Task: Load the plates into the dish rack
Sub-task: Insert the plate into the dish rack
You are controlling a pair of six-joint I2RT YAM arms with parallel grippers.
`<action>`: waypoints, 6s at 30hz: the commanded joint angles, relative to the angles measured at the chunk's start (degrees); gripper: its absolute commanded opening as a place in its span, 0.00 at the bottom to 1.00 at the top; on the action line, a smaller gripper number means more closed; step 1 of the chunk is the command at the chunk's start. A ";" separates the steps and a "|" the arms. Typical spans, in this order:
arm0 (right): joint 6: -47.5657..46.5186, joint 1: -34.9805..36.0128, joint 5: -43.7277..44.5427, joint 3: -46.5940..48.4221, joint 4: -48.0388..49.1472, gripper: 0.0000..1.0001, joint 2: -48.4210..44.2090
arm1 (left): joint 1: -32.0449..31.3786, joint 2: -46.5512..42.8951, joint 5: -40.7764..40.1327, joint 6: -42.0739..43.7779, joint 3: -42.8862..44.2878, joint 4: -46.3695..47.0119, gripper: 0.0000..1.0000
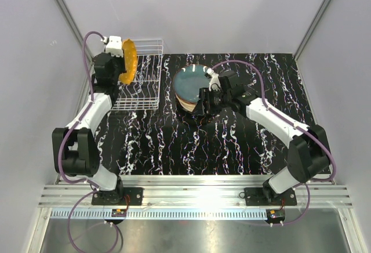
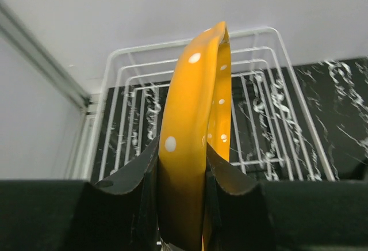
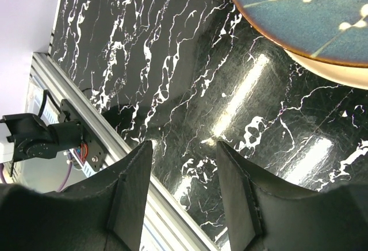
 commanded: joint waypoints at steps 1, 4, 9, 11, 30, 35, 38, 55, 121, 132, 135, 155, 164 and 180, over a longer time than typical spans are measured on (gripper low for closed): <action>-1.33 0.31 -0.46 0.22 1.28 0.56 1.31 | 0.77 -4.72 -6.00 0.22 0.83 24.55 0.00; -0.89 0.31 -1.25 0.48 2.16 0.56 2.71 | 0.85 -6.83 -11.01 2.68 -3.81 28.76 0.00; 0.34 0.39 -2.13 2.50 3.22 0.55 4.56 | 0.77 -8.95 -14.27 9.09 -7.96 31.95 0.00; 0.60 0.31 -2.49 3.20 3.39 0.55 4.92 | 0.85 -9.30 -15.94 11.91 -8.40 32.22 0.00; -1.07 0.39 -3.36 1.45 4.18 0.55 4.39 | -1.25 -7.72 -19.99 25.10 -16.83 43.18 0.00; -1.77 0.31 -3.45 1.19 4.18 0.55 4.92 | -2.48 -4.39 -23.32 27.65 -17.63 51.53 0.00; -1.95 0.31 -3.54 1.19 4.36 0.55 5.27 | -2.66 -2.89 -24.91 26.43 -17.89 53.13 0.00; -2.74 0.31 -3.89 0.66 4.89 0.55 6.68 | -0.29 1.95 -27.11 21.77 -19.21 52.52 0.00; -3.09 0.31 -4.60 -0.04 4.45 0.59 5.10 | 5.95 -4.90 -22.98 4.98 -14.56 26.51 0.76; -2.39 0.22 -4.24 0.57 3.31 0.65 1.85 | 5.86 -11.05 -15.42 -0.65 -13.32 13.94 0.92; -2.03 0.22 -4.07 1.01 2.52 0.68 0.88 | 5.86 -12.55 -15.33 -1.26 -13.16 9.83 0.93; 7.28 0.22 18.24 4.35 -6.01 0.56 -6.25 | 2.44 -32.84 -8.56 -17.69 -20.00 -11.38 0.94; 12.56 -6.62 25.03 8.65 -9.17 0.52 -1.59 | -6.51 -38.90 -1.80 -16.04 -22.19 -13.93 0.93; 10.62 -11.82 21.25 14.54 -9.09 0.58 7.29 | -18.39 -44.54 -14.44 -10.75 -24.75 -13.57 0.95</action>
